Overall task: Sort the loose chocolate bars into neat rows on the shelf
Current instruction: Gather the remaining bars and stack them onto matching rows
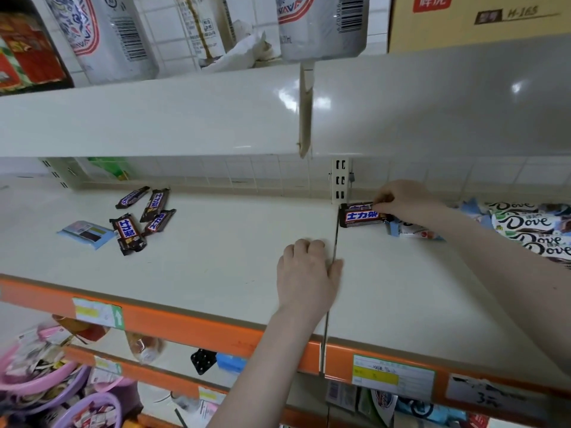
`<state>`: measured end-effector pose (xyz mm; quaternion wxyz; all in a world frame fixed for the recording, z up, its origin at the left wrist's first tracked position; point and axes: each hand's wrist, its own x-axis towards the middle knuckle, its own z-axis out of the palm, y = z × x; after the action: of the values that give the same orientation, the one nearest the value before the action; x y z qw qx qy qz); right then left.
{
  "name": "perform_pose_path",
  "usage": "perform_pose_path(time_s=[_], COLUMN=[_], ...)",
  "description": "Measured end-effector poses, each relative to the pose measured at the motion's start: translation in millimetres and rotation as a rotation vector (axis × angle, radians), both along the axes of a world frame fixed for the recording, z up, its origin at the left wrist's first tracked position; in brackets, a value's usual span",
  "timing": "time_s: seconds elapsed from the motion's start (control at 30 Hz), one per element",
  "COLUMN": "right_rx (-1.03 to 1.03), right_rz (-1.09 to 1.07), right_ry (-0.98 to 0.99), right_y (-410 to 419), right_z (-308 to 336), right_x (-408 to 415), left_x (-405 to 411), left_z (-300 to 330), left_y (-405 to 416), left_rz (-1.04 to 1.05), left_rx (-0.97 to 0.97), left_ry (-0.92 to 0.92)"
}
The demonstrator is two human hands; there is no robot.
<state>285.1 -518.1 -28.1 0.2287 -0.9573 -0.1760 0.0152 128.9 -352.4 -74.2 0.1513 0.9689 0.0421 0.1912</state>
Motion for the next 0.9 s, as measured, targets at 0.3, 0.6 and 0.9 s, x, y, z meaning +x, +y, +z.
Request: perform_pose_path(time_s=[0.3, 0.6, 0.9], right_rx=[-0.240, -0.276, -0.318], right_rz=[0.023, -0.001, -0.038], right_ry=[-0.272, -0.397, -0.445], right_y=[5.1, 17.0, 21.8], right_z=[-8.1, -21.8, -24.5], right_x=[-14.3, -18.2, -30.3], left_x=[1.5, 2.2, -1.5], left_z=[-0.1, 3.3, 4.8], left_y=[1.6, 2.1, 5.8], left_rz=[-0.002, 0.011, -0.001], left_rx=[-0.055, -0.099, -0.143], left_ry=[0.061, 0.088, 0.077])
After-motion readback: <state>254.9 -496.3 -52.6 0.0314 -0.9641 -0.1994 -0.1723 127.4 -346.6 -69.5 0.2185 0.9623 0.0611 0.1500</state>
